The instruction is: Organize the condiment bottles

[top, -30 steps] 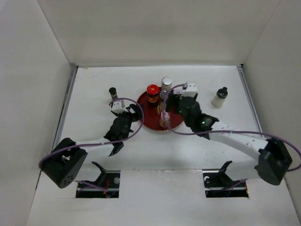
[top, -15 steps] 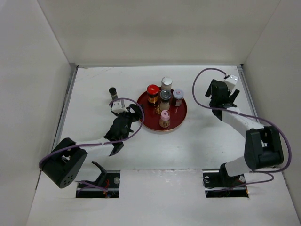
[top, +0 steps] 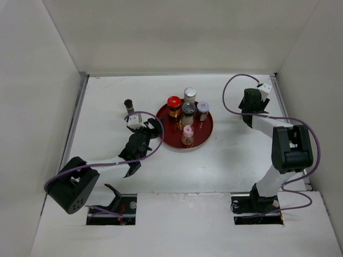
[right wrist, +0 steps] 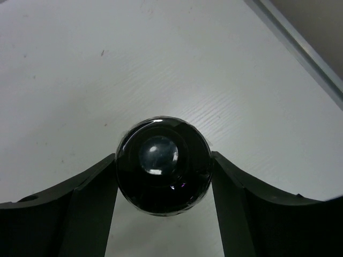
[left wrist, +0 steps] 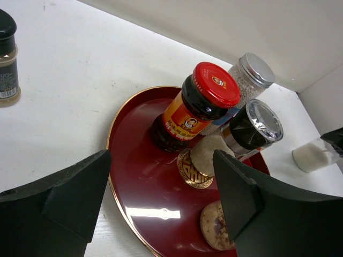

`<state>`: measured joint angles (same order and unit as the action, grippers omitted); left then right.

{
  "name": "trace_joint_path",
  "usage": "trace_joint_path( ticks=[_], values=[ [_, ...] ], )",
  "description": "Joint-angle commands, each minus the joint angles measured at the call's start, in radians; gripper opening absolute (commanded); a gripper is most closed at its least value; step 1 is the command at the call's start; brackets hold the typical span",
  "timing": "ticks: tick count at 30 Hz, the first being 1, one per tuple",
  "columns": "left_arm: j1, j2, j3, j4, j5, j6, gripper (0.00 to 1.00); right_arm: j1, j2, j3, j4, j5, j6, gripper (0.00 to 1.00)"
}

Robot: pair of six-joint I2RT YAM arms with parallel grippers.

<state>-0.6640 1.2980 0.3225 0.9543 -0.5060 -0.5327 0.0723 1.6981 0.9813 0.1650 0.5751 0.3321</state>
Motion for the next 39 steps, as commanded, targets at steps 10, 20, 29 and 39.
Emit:
trace_joint_path(
  ticks=[10,20,29,39],
  values=[
    [-0.004,-0.023,-0.005,0.049,0.009,-0.013,0.76,0.253,-0.348,-0.128,0.058,0.055,0.047,0.48],
    [0.004,-0.037,-0.008,0.044,-0.002,-0.012,0.76,0.593,-0.414,-0.222,0.077,0.058,0.051,0.50],
    [0.033,-0.103,-0.011,0.026,-0.029,-0.012,0.75,0.614,-0.267,-0.230,0.180,0.032,0.021,0.52],
    [0.099,-0.242,0.122,-0.399,-0.233,-0.047,0.88,0.643,-0.287,-0.260,0.180,0.055,0.039,0.99]
  ],
)
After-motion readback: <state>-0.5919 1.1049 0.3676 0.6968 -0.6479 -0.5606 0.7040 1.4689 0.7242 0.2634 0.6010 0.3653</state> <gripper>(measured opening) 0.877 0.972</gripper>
